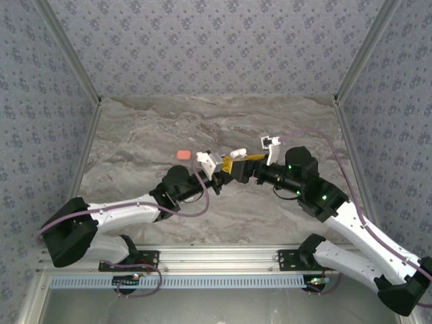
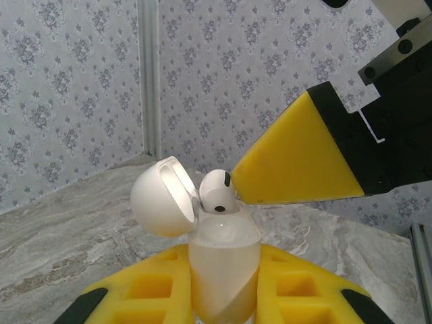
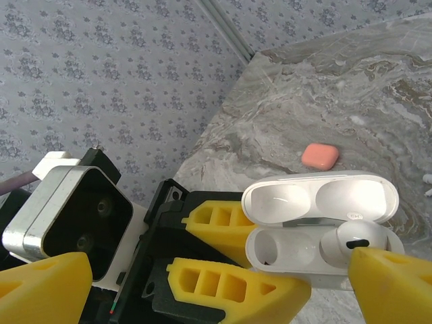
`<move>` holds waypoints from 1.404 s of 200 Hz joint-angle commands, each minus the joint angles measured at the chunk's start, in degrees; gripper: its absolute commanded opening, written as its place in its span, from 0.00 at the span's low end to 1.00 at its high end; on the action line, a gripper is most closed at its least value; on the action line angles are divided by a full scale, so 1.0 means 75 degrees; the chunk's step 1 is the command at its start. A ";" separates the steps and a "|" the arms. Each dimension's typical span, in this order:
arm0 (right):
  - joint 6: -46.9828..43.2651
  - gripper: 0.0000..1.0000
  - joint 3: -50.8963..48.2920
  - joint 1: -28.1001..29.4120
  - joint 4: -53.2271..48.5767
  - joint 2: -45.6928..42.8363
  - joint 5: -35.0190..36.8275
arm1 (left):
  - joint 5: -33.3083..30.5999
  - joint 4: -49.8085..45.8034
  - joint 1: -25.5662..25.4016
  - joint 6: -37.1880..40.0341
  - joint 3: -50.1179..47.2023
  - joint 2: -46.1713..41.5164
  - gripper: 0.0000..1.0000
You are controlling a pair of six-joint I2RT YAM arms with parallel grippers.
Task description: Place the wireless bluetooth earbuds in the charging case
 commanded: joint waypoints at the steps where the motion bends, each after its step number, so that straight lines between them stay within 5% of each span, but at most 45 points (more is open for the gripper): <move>1: -0.0193 1.00 0.0306 0.0028 -0.0005 -0.0062 0.0038 | 0.0097 0.0303 -0.0035 -0.0056 0.0295 -0.0023 0.00; 85: -0.0782 1.00 0.0515 0.0018 -0.1095 -0.0669 0.0912 | -0.0405 0.0072 -0.0035 -0.0019 0.0038 -0.0386 0.00; 159: -0.0903 1.00 -0.0811 -0.0355 -0.1396 -0.0671 0.1263 | -0.2041 -0.1803 0.0549 -0.0357 -0.0884 -0.2828 0.00; 190: -0.0770 1.00 -0.1464 -0.0383 -0.0487 0.0166 0.0923 | -0.2193 -0.2379 0.0812 -0.0520 -0.1281 -0.4043 0.00; 281: -0.0716 0.72 -0.0888 0.0233 0.1582 0.4129 0.0725 | -0.2057 -0.3376 0.0890 -0.0460 -0.1450 -0.5602 0.00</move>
